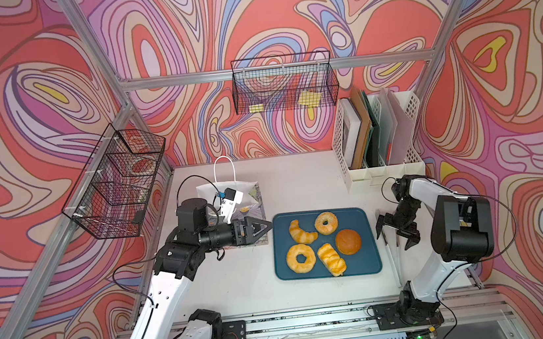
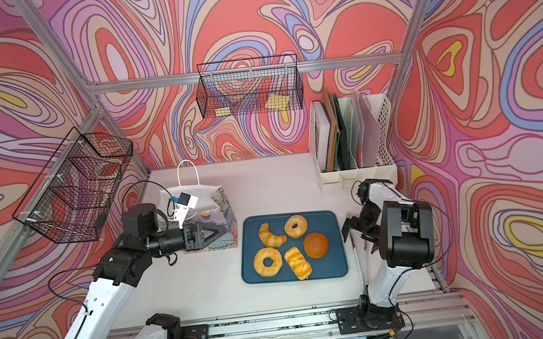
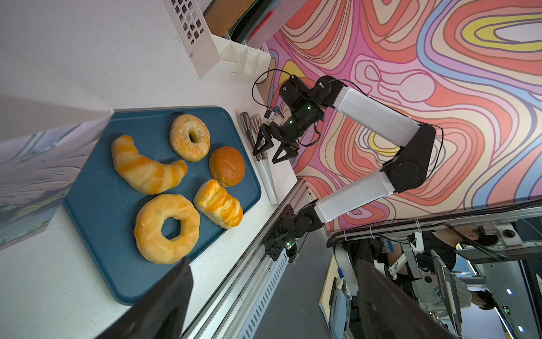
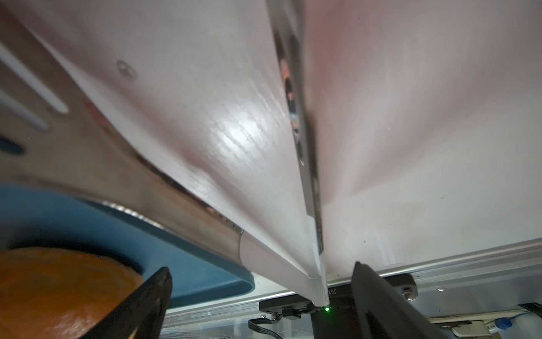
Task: Pack bread into a paper bag
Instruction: Pick up the clamp from the center of the board.
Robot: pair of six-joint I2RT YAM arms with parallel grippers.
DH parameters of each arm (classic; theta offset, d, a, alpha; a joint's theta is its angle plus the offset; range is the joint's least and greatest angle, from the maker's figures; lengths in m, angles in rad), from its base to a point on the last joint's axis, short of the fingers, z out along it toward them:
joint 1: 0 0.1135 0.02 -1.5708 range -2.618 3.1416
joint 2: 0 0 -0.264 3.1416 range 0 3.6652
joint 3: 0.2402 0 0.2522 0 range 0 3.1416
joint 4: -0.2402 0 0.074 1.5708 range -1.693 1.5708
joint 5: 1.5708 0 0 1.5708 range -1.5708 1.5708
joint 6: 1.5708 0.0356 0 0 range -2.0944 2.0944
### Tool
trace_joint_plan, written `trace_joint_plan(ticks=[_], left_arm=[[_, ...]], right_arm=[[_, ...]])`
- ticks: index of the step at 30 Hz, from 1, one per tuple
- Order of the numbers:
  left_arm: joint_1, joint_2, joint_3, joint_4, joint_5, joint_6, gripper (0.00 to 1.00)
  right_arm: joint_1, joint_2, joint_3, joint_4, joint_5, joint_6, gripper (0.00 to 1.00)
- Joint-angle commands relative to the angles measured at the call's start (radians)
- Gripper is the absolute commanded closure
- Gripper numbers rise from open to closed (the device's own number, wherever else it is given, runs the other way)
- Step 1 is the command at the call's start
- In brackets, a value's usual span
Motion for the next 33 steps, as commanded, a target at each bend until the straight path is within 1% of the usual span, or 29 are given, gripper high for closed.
trace_joint_plan(ticks=[1, 7, 10, 13, 16, 21, 24, 28, 33], left_arm=[[-0.005, 0.004, -0.007, 0.011, 0.000, 0.035, 0.08], [-0.005, 0.022, -0.007, 0.016, -0.006, 0.039, 0.08], [-0.005, 0.039, 0.016, 0.003, -0.015, 0.040, 0.08], [-0.005, 0.040, 0.033, -0.016, -0.031, 0.049, 0.08], [-0.005, 0.034, 0.022, 0.001, -0.043, 0.037, 0.08], [-0.005, 0.037, -0.006, 0.044, -0.027, 0.015, 0.08], [-0.005, 0.042, 0.000, 0.040, -0.020, 0.021, 0.08], [-0.005, 0.034, 0.006, 0.025, -0.024, 0.034, 0.09], [-0.005, 0.024, 0.003, 0.014, -0.036, 0.038, 0.09]], right_arm=[[0.003, 0.038, -0.026, 0.032, 0.028, 0.005, 0.04], [0.003, 0.039, -0.044, 0.046, 0.036, 0.019, 0.04], [0.003, 0.067, -0.045, 0.053, -0.005, 0.004, 0.04], [0.004, 0.096, -0.051, 0.064, -0.073, -0.010, 0.07], [0.003, 0.048, -0.038, 0.047, -0.032, -0.006, 0.07], [0.003, -0.085, -0.019, 0.012, 0.033, 0.012, 0.06], [0.003, -0.118, -0.031, 0.028, 0.071, 0.017, 0.06], [0.003, -0.090, -0.051, 0.057, 0.088, 0.023, 0.05], [0.004, -0.016, -0.057, 0.064, 0.062, 0.024, 0.06]])
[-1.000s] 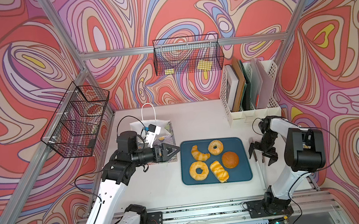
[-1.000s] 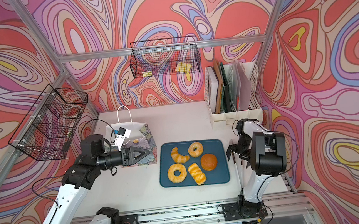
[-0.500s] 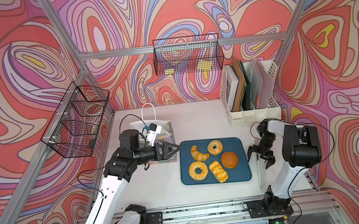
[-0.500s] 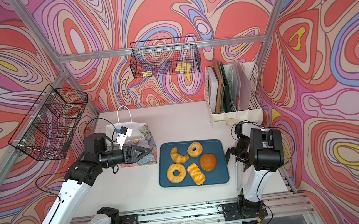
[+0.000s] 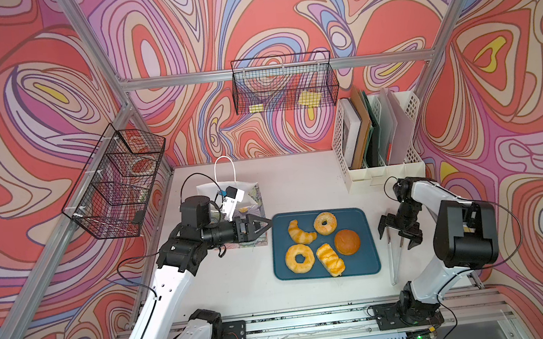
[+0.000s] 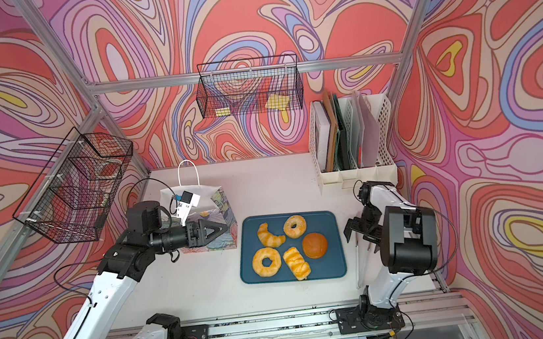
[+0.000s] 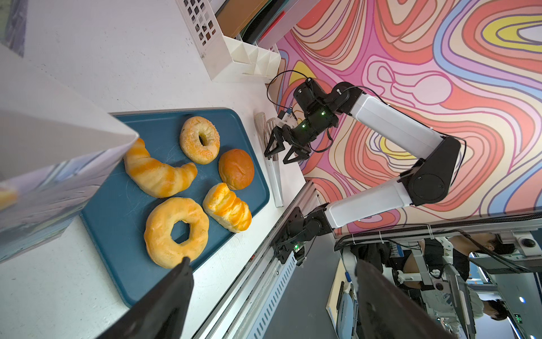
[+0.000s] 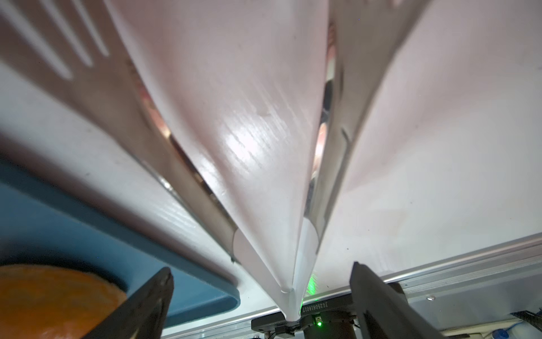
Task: Pack bread into a paper bag
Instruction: Pick up the clamp from the center of the board.
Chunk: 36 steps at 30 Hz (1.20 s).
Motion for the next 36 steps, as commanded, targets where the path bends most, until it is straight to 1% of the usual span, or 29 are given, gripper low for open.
trace_joint_plan(ticks=[1, 5, 9, 10, 12, 13, 14, 15, 19, 20, 21, 29, 31, 34, 35, 36], left_arm=[[-0.005, -0.017, 0.001, 0.006, -0.009, 0.020, 0.09], [-0.005, -0.003, -0.003, 0.024, -0.001, 0.012, 0.10], [-0.005, 0.003, 0.006, 0.019, -0.004, 0.019, 0.11], [-0.005, 0.003, 0.008, 0.017, -0.008, 0.021, 0.11], [-0.005, 0.003, 0.008, 0.014, -0.011, 0.020, 0.11], [-0.005, 0.003, 0.008, 0.015, -0.011, 0.021, 0.11], [-0.005, 0.003, 0.008, 0.015, -0.011, 0.019, 0.11], [-0.005, 0.001, 0.008, 0.016, -0.012, 0.018, 0.11], [-0.005, -0.005, 0.011, 0.005, -0.016, 0.022, 0.11], [-0.005, -0.006, 0.012, 0.004, -0.018, 0.022, 0.11], [-0.005, -0.006, 0.013, 0.003, -0.019, 0.024, 0.11], [-0.005, 0.007, 0.029, -0.005, -0.021, 0.031, 0.11], [-0.005, 0.009, 0.032, -0.007, -0.020, 0.034, 0.11], [-0.005, 0.011, 0.032, -0.013, -0.022, 0.037, 0.11], [-0.005, 0.011, 0.031, -0.012, -0.024, 0.035, 0.10], [-0.005, 0.010, 0.028, -0.007, -0.025, 0.032, 0.11]], right_arm=[[0.002, 0.030, -0.016, 0.017, 0.000, 0.011, 0.06], [0.002, 0.076, -0.022, 0.030, -0.034, 0.002, 0.07], [0.002, 0.082, -0.029, 0.042, -0.075, -0.010, 0.13], [0.002, 0.078, -0.029, 0.044, -0.075, -0.011, 0.18], [0.002, 0.073, -0.033, 0.050, -0.094, -0.016, 0.31], [0.002, 0.073, -0.034, 0.049, -0.097, -0.016, 0.35], [0.002, 0.073, -0.033, 0.048, -0.101, -0.018, 0.36], [0.003, 0.069, -0.034, 0.050, -0.106, -0.018, 0.40], [0.002, 0.051, -0.034, 0.044, -0.111, -0.018, 0.42], [0.002, 0.044, -0.035, 0.043, -0.112, -0.019, 0.47], [0.002, 0.042, -0.034, 0.041, -0.115, -0.019, 0.49], [0.002, -0.030, -0.020, 0.015, -0.118, -0.009, 0.50], [0.002, -0.050, -0.018, 0.008, -0.122, -0.005, 0.52], [0.002, -0.084, -0.015, -0.019, -0.159, 0.004, 0.53], [0.004, -0.100, -0.023, -0.025, -0.180, 0.005, 0.56], [0.004, -0.118, -0.034, -0.028, -0.186, 0.012, 0.56]])
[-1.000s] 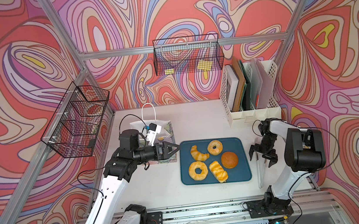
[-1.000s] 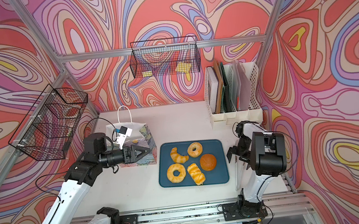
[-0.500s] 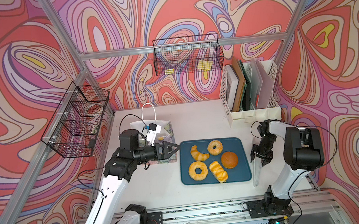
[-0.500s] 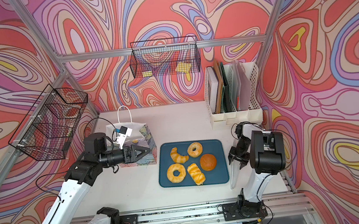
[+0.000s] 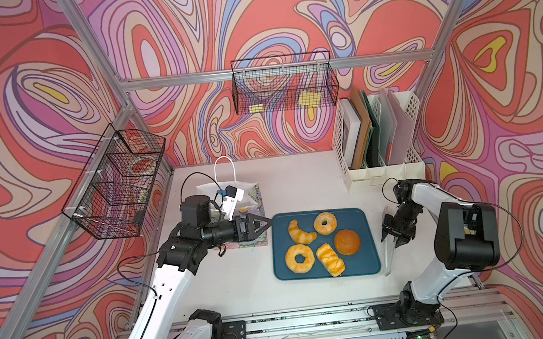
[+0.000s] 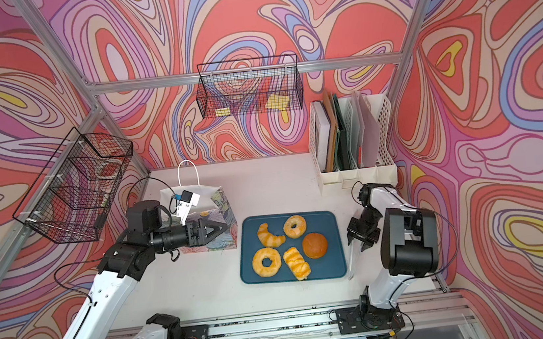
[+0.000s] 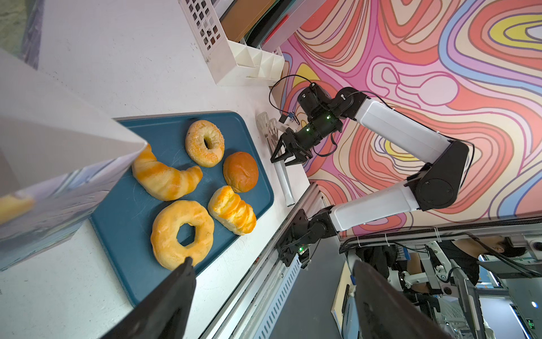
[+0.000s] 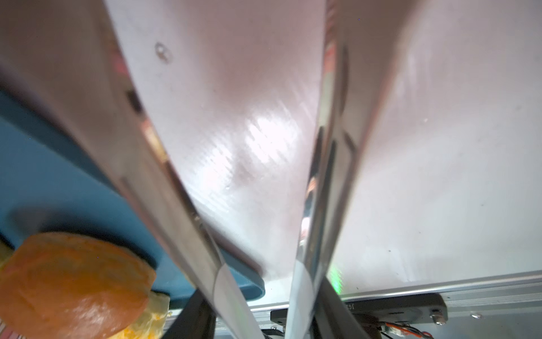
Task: Pack bread into a paper bag
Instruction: Pick up the clamp from the center of the board.
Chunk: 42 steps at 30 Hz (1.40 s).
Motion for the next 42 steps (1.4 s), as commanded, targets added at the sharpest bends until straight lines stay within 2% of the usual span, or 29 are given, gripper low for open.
trace_joint_plan(ticks=[1, 5, 22, 29, 33, 38, 42], left_arm=[[-0.005, 0.001, 0.019, -0.002, -0.006, 0.014, 0.11], [-0.005, 0.012, 0.017, 0.005, -0.009, 0.011, 0.11], [-0.005, 0.027, 0.015, 0.043, -0.032, -0.026, 0.11], [-0.005, 0.030, 0.026, 0.037, -0.049, -0.025, 0.11], [-0.005, 0.026, 0.026, 0.042, -0.063, -0.034, 0.11], [-0.005, 0.017, 0.022, 0.041, -0.069, -0.037, 0.11], [-0.005, 0.017, 0.018, 0.035, -0.085, -0.033, 0.11]], right_arm=[[0.003, -0.076, -0.021, -0.034, -0.057, 0.021, 0.57], [0.003, -0.138, -0.009, -0.048, -0.062, 0.028, 0.59], [0.003, -0.347, 0.117, -0.161, -0.168, 0.077, 0.57], [0.004, -0.435, 0.120, -0.166, -0.250, 0.115, 0.57], [0.003, -0.465, 0.157, -0.188, -0.223, 0.108, 0.58], [0.004, -0.485, 0.169, -0.199, -0.314, 0.128, 0.58], [0.003, -0.506, 0.194, -0.235, -0.338, 0.121, 0.58]])
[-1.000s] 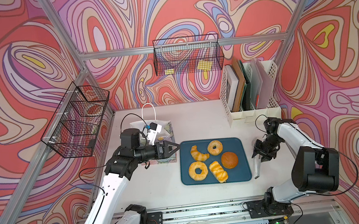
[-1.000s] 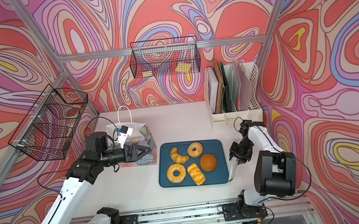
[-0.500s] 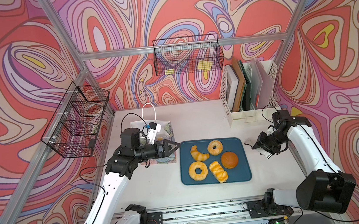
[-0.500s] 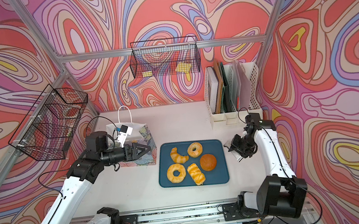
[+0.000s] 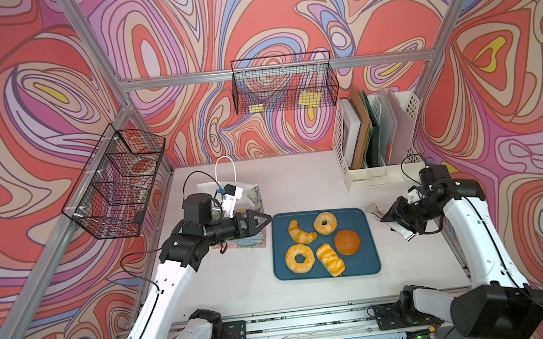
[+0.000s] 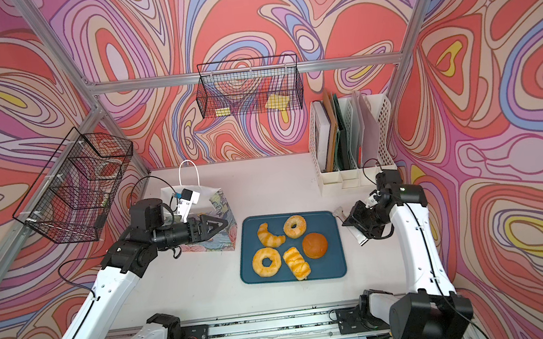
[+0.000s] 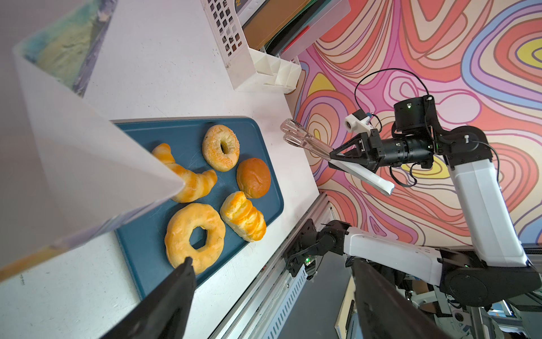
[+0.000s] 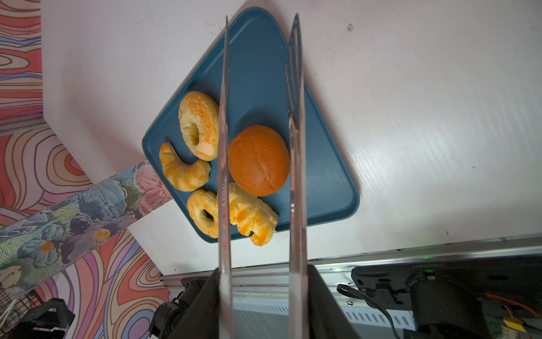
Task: Pack bread into a paper bag
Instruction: Pick up the fake bread from the plate.
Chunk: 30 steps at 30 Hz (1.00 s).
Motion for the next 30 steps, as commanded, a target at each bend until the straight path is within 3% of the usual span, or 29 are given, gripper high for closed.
trace_joint_plan(ticks=[1, 10, 19, 30], left_arm=[[-0.005, -0.009, 0.018, 0.022, -0.018, -0.001, 0.11], [-0.005, 0.013, 0.022, 0.048, -0.025, -0.021, 0.11], [-0.005, 0.023, 0.049, 0.009, -0.048, -0.001, 0.11], [-0.005, 0.012, 0.033, 0.012, -0.051, -0.003, 0.11]], right_arm=[[0.003, -0.034, 0.040, -0.046, -0.058, -0.004, 0.58], [0.018, -0.075, 0.038, -0.143, -0.181, -0.036, 0.57], [0.062, -0.106, 0.027, -0.283, -0.132, -0.066, 0.56], [0.101, -0.090, -0.009, -0.289, -0.121, -0.068, 0.56]])
